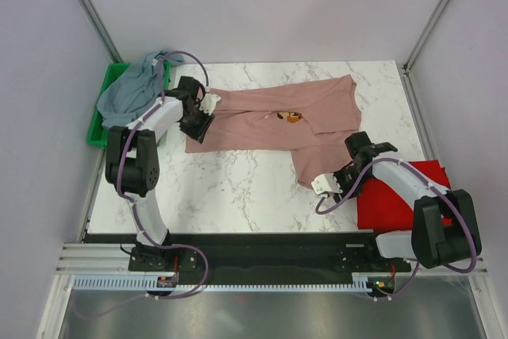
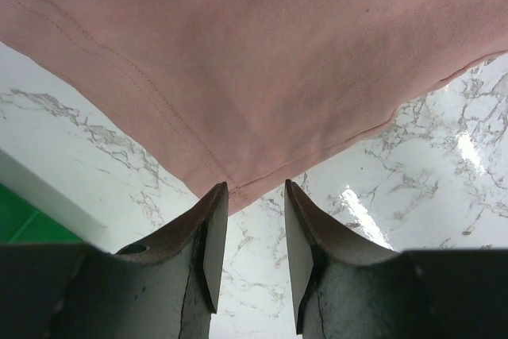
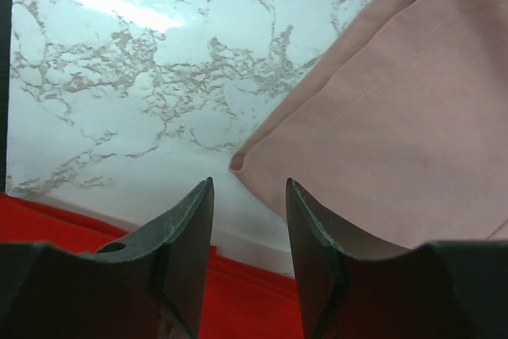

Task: Fold and stack the t-shirts
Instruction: Fold the tshirt

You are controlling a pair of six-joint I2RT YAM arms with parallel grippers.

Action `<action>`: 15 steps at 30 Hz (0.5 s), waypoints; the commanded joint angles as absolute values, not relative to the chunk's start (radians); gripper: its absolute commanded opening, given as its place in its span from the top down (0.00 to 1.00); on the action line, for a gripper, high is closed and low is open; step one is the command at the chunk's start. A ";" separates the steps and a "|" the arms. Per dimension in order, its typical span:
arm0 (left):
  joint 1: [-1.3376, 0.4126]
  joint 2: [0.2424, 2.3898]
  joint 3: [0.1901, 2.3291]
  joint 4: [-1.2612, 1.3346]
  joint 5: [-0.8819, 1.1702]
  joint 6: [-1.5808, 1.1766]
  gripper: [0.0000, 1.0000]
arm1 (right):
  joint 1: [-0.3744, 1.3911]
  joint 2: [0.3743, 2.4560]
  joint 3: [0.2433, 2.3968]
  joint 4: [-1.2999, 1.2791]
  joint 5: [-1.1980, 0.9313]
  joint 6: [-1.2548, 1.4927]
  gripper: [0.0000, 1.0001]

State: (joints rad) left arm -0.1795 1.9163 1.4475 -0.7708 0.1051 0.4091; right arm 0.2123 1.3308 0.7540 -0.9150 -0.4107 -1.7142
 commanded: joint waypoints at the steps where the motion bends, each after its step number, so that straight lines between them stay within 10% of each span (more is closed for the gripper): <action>1: -0.176 1.922 1.483 -0.750 0.084 0.394 0.58 | 0.219 1.324 0.739 -0.953 -0.428 -1.786 0.51; 15: -0.175 1.931 1.485 -0.749 0.066 0.400 0.59 | 0.253 1.411 0.730 -0.848 -0.396 -1.720 0.63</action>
State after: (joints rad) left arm -0.1787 1.9221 1.4616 -0.7689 0.0795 0.4091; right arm 0.2440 1.3926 0.7410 -0.8680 -0.3893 -1.7245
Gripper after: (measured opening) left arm 0.417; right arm 0.410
